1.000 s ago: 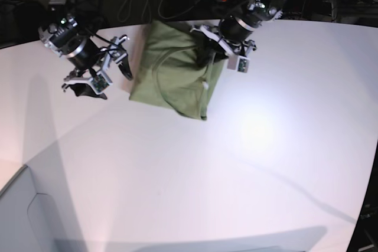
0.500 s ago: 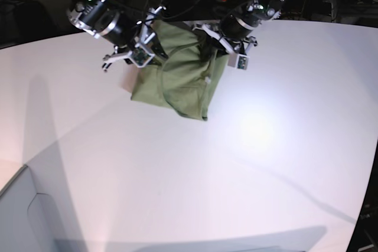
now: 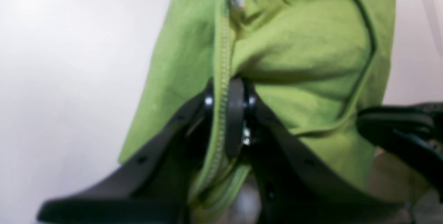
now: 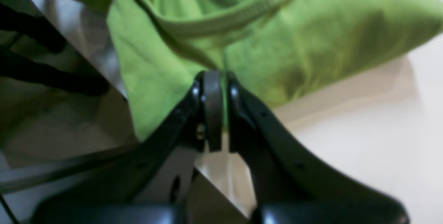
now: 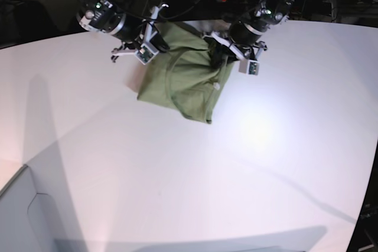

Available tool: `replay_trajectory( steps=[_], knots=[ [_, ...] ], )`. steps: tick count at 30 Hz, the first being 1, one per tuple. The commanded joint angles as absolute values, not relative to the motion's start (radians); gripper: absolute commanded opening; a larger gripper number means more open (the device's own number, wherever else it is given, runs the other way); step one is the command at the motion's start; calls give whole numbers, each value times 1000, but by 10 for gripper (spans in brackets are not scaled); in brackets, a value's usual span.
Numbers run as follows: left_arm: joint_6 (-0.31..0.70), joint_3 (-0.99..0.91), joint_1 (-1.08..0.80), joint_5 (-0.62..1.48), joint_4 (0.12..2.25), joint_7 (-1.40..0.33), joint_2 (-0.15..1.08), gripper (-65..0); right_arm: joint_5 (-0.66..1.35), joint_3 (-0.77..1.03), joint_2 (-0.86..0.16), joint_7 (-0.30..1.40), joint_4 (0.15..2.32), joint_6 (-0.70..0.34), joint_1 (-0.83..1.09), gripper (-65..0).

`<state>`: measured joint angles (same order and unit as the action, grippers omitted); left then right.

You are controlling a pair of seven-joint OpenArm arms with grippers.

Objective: Fold the T-shirt properly
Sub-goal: 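Grasp the bundle with both grippers and pull it to square it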

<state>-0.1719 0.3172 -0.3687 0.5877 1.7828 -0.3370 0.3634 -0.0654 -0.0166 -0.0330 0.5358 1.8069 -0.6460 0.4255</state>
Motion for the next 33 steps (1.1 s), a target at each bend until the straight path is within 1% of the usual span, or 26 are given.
replay_trajectory(
  steps=[1, 5, 12, 18, 25, 26, 30, 31, 33],
  knots=[
    [-166, 305, -367, 588, 1805, -315, 367, -650, -51, -19, -35, 522, 1807, -657, 412, -647],
    [-166, 283, -367, 588, 1796, -315, 367, -650, -51, -19, -33, 522, 1742, -657, 400, -647],
    [-166, 277, -363, 581, 1784, -315, 367, -650, -54, -67, -36, 437, 1653, -653, 394, -647],
    [-166, 209, -364, 588, 1747, -315, 364, -650, -54, -68, -36, 409, 1570, -653, 371, -647],
    [-165, 191, -366, 588, 1747, -317, 367, -650, -54, -67, -36, 392, 1563, -653, 371, -647],
    [-165, 189, -367, 588, 1748, -317, 367, -637, -54, -67, -36, 392, 1563, -653, 369, -647],
    [-174, 177, -372, 588, 1753, -317, 367, -475, -54, -67, -36, 392, 1563, -653, 369, -647],
    [-174, 168, -372, 588, 1755, -317, 367, -440, -54, -67, -36, 392, 1563, -653, 369, -647],
    [-174, 145, -384, 588, 1758, -317, 367, -390, -54, -67, -36, 392, 1563, -653, 369, -647]
  ],
)
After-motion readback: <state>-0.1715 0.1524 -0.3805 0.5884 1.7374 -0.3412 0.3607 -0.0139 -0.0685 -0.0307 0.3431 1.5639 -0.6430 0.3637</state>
